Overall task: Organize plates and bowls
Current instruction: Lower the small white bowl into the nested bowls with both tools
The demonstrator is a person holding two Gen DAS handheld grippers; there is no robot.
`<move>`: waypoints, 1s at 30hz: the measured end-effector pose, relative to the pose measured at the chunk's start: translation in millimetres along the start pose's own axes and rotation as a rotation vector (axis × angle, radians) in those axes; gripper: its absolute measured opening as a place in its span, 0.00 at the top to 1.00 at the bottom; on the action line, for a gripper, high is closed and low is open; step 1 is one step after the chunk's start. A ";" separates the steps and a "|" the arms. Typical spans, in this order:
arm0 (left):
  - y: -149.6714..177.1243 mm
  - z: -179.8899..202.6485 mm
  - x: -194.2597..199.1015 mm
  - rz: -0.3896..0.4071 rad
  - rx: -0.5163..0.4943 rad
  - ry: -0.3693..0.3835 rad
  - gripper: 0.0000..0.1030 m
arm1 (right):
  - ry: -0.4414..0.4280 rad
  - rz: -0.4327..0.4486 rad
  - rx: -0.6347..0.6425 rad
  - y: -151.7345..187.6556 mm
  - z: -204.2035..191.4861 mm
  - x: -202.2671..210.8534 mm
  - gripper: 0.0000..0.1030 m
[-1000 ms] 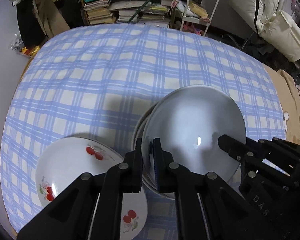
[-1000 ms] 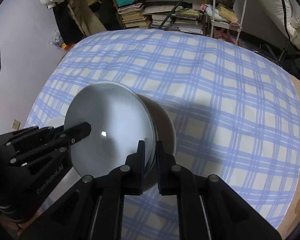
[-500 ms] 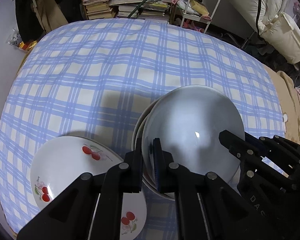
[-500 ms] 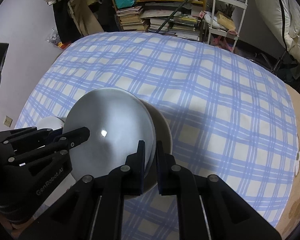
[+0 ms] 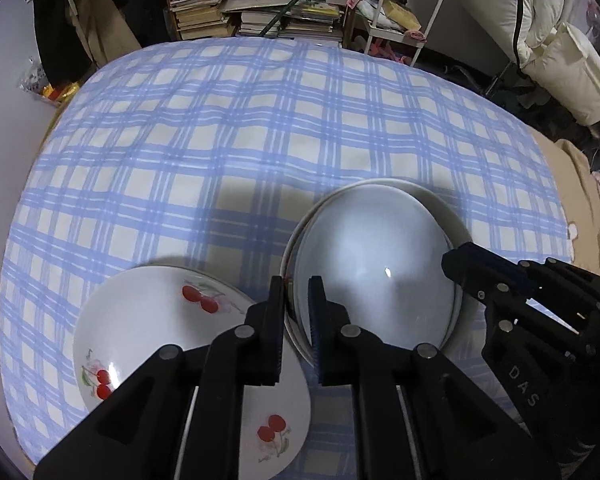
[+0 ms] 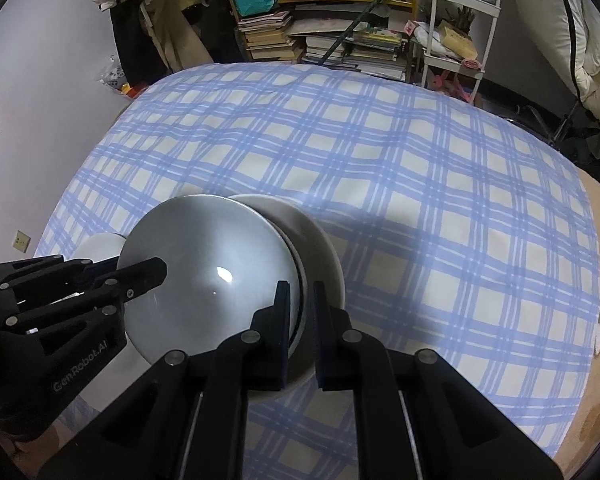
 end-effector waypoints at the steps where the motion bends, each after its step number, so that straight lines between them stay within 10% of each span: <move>1: -0.2 -0.2 -0.3 -0.001 -0.004 0.000 0.89 | 0.002 0.002 0.002 -0.1 0.3 0.4 0.89; 30: -5.5 -17.6 24.5 0.046 0.013 0.068 0.85 | -0.037 0.000 -0.092 -14.7 25.5 10.3 0.88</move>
Point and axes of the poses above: each gripper's, at about its wrist camera, not at the fingertips, and x roughly against the way its jaws point, z to its right, y to its underside, the point moved 7 cm from there along -x, roughly the way its jaws point, and after that the axes turned 12 degrees about -x, right-handed, at the moved point
